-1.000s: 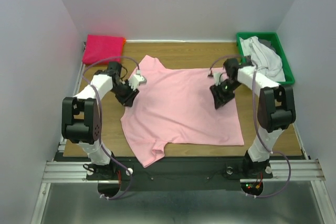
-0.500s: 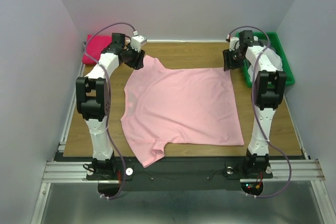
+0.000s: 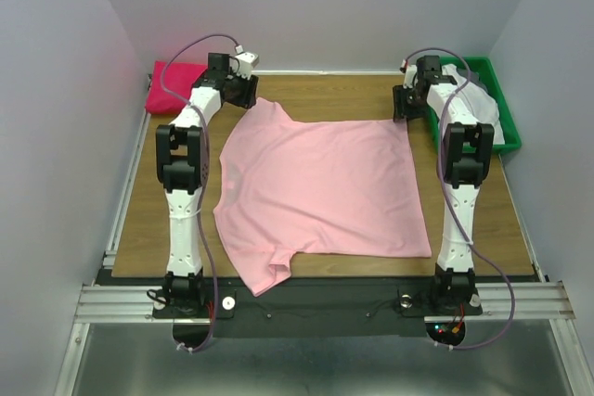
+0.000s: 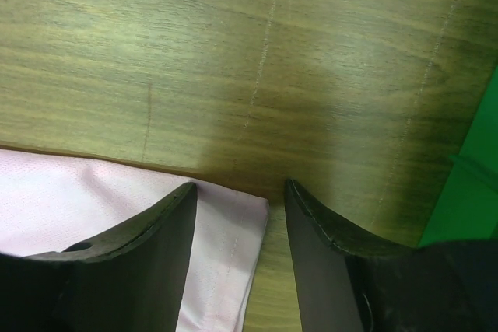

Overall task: Fold and stack the t-shirts
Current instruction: Fold the tshirt

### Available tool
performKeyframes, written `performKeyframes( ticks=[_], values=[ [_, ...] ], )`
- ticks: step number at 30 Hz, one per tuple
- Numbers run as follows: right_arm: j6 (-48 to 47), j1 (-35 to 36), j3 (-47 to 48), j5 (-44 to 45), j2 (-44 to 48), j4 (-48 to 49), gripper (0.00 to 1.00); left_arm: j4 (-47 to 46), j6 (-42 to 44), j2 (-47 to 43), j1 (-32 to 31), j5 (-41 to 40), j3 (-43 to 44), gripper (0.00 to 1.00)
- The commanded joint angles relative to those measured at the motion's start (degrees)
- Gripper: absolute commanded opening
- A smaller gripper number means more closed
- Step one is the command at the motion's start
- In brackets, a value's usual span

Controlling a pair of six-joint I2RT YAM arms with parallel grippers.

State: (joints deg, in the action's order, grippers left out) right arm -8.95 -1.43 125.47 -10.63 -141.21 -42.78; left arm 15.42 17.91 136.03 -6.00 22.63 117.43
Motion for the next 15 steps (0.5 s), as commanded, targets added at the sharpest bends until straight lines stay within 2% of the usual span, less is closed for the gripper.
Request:
performKeyframes(
  ticks=[1,8,13,15],
  values=[
    [0.7,0.0,1.2,1.4,-1.7,3.4,0.55,-0.8,-1.9,2.5,0.0,0.5,4.6,0.58],
    [0.7,0.0,0.3,-2.6,-2.0,3.6,0.53,1.9,-1.9,7.1,-0.8,0.7,9.1,0.61],
    [1.0,0.0,0.4,-3.4,-2.6,3.7,0.51,3.1,1.2,9.1,-2.4,-2.4,10.0,0.64],
    [1.1,0.0,0.0,-3.9,-2.6,3.6,0.5,5.7,1.6,11.2,-2.8,-3.4,13.7,0.64]
  ],
)
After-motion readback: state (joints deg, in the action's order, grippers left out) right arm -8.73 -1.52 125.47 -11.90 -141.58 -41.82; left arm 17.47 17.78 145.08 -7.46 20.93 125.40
